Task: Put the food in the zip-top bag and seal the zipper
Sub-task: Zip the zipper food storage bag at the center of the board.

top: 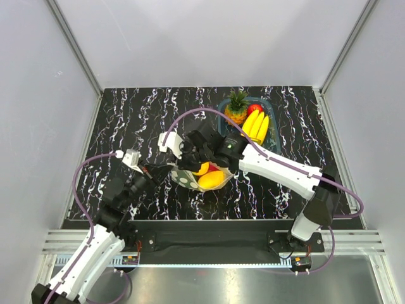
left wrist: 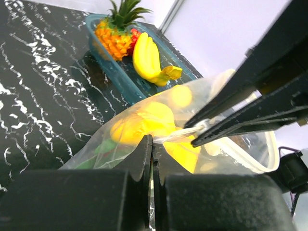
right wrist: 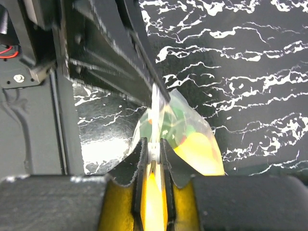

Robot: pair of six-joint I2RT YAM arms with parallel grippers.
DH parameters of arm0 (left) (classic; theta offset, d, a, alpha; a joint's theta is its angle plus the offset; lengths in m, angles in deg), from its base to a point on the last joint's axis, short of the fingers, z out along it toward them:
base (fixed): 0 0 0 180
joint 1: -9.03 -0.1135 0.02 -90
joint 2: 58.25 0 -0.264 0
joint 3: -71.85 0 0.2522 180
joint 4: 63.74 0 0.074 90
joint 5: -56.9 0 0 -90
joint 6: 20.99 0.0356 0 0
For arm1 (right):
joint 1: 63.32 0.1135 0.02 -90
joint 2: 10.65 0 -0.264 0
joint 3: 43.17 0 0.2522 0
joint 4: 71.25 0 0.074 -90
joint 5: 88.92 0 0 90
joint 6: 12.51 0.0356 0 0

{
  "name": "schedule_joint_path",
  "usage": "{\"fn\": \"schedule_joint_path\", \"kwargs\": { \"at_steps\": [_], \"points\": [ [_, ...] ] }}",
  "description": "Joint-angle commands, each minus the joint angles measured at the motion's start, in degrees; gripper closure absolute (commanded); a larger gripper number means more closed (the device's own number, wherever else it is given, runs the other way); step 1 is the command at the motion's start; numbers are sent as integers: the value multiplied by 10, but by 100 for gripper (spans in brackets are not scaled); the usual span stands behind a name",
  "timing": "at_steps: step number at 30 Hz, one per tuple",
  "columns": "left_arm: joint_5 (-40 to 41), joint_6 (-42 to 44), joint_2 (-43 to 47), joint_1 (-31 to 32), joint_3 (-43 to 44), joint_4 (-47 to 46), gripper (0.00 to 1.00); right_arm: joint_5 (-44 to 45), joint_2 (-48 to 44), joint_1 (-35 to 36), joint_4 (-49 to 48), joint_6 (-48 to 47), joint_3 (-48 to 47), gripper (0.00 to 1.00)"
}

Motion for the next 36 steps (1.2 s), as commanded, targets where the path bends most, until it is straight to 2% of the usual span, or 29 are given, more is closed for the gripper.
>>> {"fn": "schedule_joint_path", "kwargs": {
  "at_steps": [1,6,13,19,28,36],
  "points": [
    [40,-9,10,-24,-2,-16,100,33,-50,0,18,7,31,100],
    [80,-9,11,-42,6,9,100,41,-95,0,-10,29,86,100],
    [108,-17,-20,-70,12,-31,100,62,-155,-4,-15,57,142,100],
    [118,-2,-70,-73,47,-47,100,89,-202,-6,-1,87,171,100],
    [144,34,-82,-86,92,-21,100,131,-267,-8,10,158,216,100],
    [153,39,-82,-93,92,-26,100,158,-318,-8,37,230,260,100]
  ]
}}
